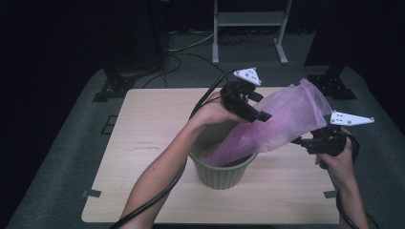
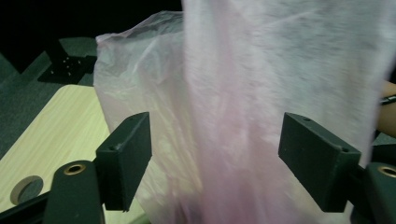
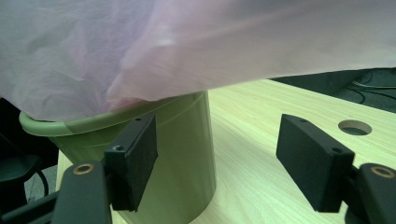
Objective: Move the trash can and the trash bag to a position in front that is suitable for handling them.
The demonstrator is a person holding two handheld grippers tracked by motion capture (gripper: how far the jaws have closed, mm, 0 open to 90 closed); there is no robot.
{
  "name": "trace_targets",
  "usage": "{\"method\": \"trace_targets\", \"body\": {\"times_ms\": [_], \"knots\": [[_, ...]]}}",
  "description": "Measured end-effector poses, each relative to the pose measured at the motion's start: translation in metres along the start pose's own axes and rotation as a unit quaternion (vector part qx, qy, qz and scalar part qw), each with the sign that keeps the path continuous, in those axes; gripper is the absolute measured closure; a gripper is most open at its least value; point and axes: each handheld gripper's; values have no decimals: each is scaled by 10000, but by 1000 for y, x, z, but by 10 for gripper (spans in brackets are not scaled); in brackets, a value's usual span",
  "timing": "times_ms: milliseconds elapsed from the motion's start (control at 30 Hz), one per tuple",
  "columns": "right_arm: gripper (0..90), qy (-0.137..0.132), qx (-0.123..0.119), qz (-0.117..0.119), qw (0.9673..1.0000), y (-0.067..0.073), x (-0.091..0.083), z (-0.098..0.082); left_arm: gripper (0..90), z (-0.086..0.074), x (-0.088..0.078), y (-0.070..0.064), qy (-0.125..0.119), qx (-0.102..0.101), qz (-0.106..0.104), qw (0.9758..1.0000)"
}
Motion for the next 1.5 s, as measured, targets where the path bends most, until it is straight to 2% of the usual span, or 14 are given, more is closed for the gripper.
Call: {"method": "trace_targets", "body": {"times_ms": [100, 133, 167, 233, 267, 300, 433, 600, 833, 1100, 1267, 1333, 1433, 1500], "knots": [[284, -19, 11, 19, 10000, -2, 2, -1, 235, 2, 7, 5, 44, -65, -28, 10000], [284, -16, -9, 30, 10000, -2, 2, -1, 255, 3, 9, 7, 81, -76, -98, 9999], [284, -24, -29, 39, 10000, -2, 3, -1, 320, 3, 10, 7, 59, -59, -159, 9998], [284, -5, -15, 52, 10000, -2, 3, 0, 584, 3, 10, 7, 18, 19, -390, 9992], [284, -5, -22, 52, 10000, -1, 3, 1, 797, 2, 8, 6, -29, 93, -493, 9987], [284, -16, -30, 58, 10000, -1, 3, 2, 900, 0, 6, 5, -98, 85, -548, 9984], [283, -29, -77, 98, 9999, 5, 3, 8, 900, -7, -10, 2, -216, 45, -572, 9981], [270, -33, -137, 282, 9995, 18, 12, 23, 899, -21, -56, 0, -623, -23, -574, 9964], [252, 292, -183, 759, 9965, 41, 50, 49, 899, -44, -95, -4, -773, -88, -373, 9963], [224, 507, -421, 888, 9939, 64, 95, 64, 898, -68, -116, -7, -997, -172, -280, 9945], [368, 648, -532, 1034, 9911, 77, 119, 67, 896, -76, -117, -11, -1020, -181, -302, 9942], [498, 748, -652, 1074, 9893, 85, 129, 69, 894, -78, -117, -11, -1006, -169, -285, 9944], [758, 853, -741, 1071, 9878, 92, 138, 71, 894, -82, -122, -9, -1063, -207, -233, 9938], [858, 912, -732, 1057, 9875, 93, 140, 71, 895, -85, -126, -8, -1100, -233, -179, 9935]]}}
Point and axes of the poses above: each handheld gripper's, and its own axes: x roughly forward along the jaws, z roughly out of its top, y roughly to its left, and after that the axes turned 9 degrees about -y, right-handed
